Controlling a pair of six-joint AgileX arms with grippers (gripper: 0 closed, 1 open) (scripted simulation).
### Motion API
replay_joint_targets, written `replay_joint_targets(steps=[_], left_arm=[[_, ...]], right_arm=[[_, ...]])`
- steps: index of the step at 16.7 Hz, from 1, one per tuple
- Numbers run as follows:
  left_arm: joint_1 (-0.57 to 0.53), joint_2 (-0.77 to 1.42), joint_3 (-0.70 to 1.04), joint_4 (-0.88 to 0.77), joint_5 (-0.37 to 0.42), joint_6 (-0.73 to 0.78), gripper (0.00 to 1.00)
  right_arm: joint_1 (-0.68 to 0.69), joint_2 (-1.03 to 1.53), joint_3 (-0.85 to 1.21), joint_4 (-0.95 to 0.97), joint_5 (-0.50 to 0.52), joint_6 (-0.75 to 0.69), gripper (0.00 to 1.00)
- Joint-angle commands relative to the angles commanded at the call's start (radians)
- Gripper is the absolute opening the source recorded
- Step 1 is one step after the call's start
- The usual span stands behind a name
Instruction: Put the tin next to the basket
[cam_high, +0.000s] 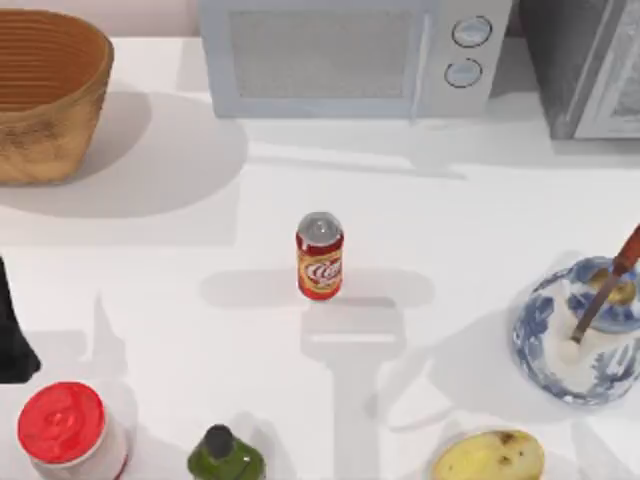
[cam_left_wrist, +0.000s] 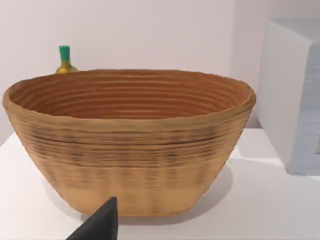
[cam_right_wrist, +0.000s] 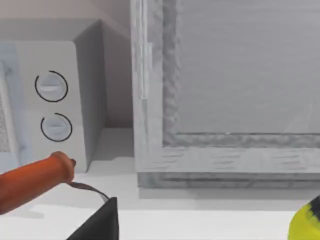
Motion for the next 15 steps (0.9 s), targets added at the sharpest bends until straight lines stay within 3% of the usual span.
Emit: replay_joint_targets(steps=[7, 15], left_arm=[[-0.045, 0.148, 0.125, -0.077, -0.003, 0.019, 1.0], [-0.247, 0.751, 0.677, -0.435, -0.016, 0.101, 1.0]], right_arm=[[0.0, 0.0, 0.0, 0.0, 0.0, 0.0, 1.0], [0.0, 0.0, 0.0, 0.0, 0.0, 0.0, 1.0]])
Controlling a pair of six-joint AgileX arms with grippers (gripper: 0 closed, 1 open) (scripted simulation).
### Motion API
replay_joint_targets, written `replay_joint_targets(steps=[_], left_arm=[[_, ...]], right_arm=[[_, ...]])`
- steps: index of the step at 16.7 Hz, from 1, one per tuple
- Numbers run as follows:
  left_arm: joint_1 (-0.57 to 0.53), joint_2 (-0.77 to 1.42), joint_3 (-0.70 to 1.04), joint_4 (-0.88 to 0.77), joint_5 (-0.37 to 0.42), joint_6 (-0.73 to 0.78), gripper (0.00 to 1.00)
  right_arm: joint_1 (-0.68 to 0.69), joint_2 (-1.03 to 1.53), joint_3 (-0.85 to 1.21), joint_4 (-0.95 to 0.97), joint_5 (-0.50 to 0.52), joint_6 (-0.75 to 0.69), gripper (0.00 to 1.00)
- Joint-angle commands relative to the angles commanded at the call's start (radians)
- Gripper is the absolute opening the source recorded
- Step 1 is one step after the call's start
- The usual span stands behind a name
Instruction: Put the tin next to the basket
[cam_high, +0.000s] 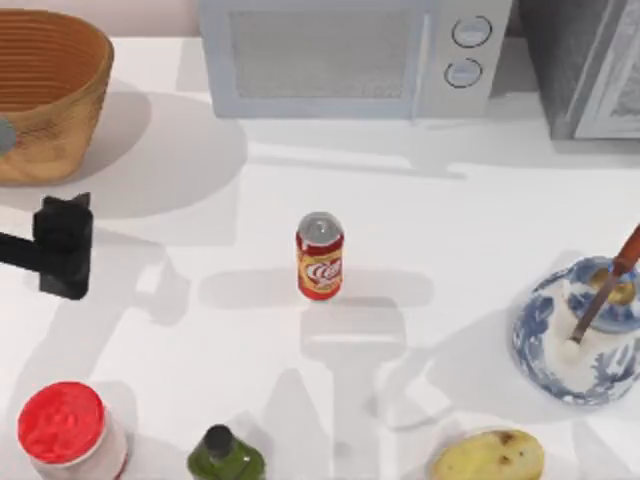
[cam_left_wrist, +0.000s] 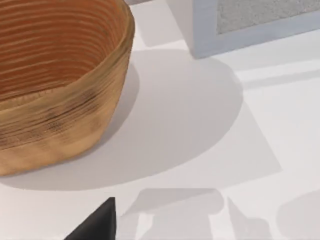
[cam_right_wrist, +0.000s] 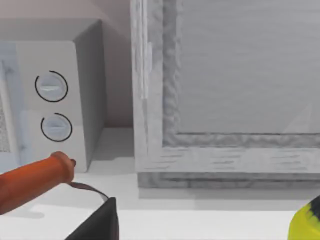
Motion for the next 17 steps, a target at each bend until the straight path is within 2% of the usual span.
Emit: replay_joint_targets(steps=[10, 17], left_arm=[[-0.272, 0.903, 0.87, -0.592, 0.002, 0.067, 1.0], [-0.378, 1.398, 1.32, -0.892, 0.015, 0.062, 1.0]], right_arm=[[0.0, 0.0, 0.0, 0.0, 0.0, 0.0, 1.0], [0.0, 0.0, 0.0, 0.0, 0.0, 0.0, 1.0]])
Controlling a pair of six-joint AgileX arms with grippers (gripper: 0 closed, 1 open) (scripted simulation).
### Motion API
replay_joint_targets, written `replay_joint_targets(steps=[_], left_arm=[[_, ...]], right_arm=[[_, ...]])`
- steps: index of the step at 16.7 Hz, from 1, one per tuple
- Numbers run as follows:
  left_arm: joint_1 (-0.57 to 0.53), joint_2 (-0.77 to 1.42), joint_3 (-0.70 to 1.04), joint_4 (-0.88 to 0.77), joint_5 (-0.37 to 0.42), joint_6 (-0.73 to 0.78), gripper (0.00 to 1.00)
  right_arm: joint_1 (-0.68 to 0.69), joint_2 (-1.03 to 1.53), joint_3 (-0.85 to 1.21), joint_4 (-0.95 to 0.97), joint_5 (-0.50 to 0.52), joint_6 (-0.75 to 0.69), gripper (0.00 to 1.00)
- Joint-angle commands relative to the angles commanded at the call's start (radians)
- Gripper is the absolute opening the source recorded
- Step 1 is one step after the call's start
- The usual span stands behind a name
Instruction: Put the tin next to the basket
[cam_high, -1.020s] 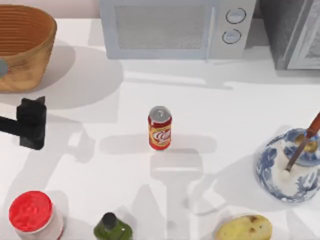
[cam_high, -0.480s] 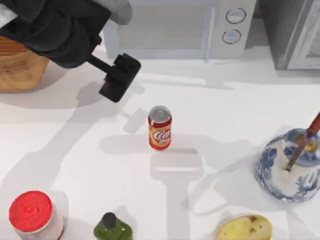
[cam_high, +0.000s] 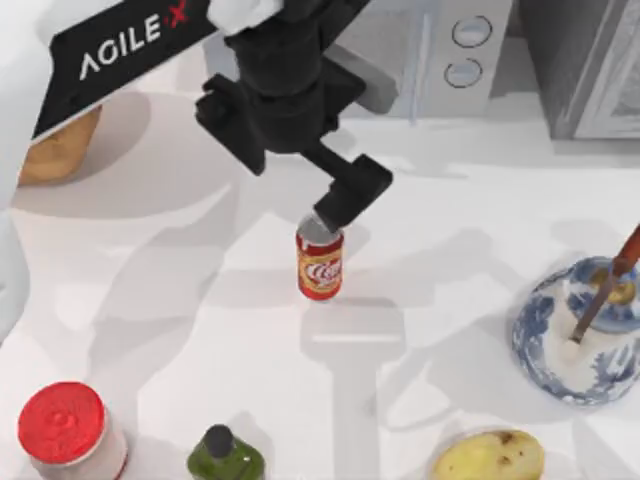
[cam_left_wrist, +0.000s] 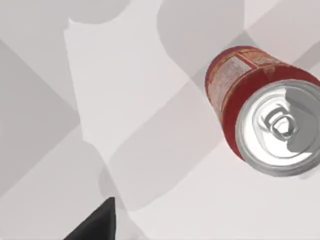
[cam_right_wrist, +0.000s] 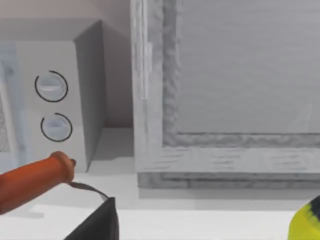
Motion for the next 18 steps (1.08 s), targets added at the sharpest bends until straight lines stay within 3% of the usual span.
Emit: replay_joint_targets(steps=[6, 13, 18], left_arm=[[-0.031, 0.156, 0.157, -0.091, 0.004, -0.003, 1.0], [-0.027, 0.153, 0.138, -0.074, 0.004, -0.001, 1.0], [-0.028, 0.157, 0.0, 0.072, 0.004, -0.001, 1.0]], right_arm=[[0.0, 0.0, 0.0, 0.0, 0.0, 0.0, 1.0], [0.0, 0.0, 0.0, 0.0, 0.0, 0.0, 1.0], [0.0, 0.0, 0.0, 0.0, 0.0, 0.0, 1.0]])
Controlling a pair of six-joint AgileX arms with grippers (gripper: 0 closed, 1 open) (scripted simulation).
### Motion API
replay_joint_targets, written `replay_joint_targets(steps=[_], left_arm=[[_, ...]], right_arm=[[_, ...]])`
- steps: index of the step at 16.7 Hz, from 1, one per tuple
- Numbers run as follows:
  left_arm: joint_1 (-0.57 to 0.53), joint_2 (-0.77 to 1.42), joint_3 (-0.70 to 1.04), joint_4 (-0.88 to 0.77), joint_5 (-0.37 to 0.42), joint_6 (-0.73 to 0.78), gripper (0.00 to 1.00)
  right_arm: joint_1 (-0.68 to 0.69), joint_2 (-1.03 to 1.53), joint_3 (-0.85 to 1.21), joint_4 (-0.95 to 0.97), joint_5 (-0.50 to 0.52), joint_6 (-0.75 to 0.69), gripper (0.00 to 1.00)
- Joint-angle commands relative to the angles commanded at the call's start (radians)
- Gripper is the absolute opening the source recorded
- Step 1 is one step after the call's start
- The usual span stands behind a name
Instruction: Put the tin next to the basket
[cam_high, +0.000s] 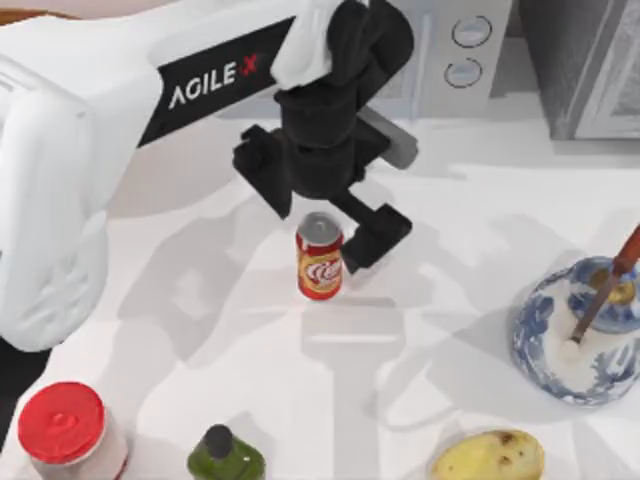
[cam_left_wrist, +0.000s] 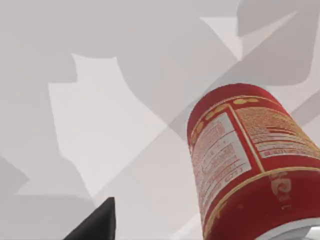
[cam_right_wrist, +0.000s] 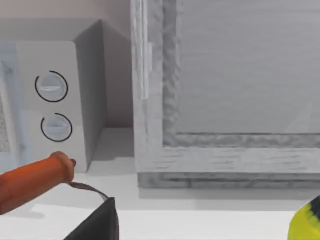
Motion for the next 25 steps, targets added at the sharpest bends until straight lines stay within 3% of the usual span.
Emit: replay_joint_targets(steps=[7, 20, 25], left_arm=[[-0.001, 0.007, -0.066, 0.068, 0.0, 0.0, 1.0], [-0.001, 0.007, -0.066, 0.068, 0.0, 0.0, 0.02], [-0.001, 0.007, -0.066, 0.068, 0.0, 0.0, 0.0]], right_arm=[[0.0, 0.0, 0.0, 0.0, 0.0, 0.0, 1.0], [0.0, 0.0, 0.0, 0.0, 0.0, 0.0, 1.0], [0.0, 0.0, 0.0, 0.0, 0.0, 0.0, 1.0]])
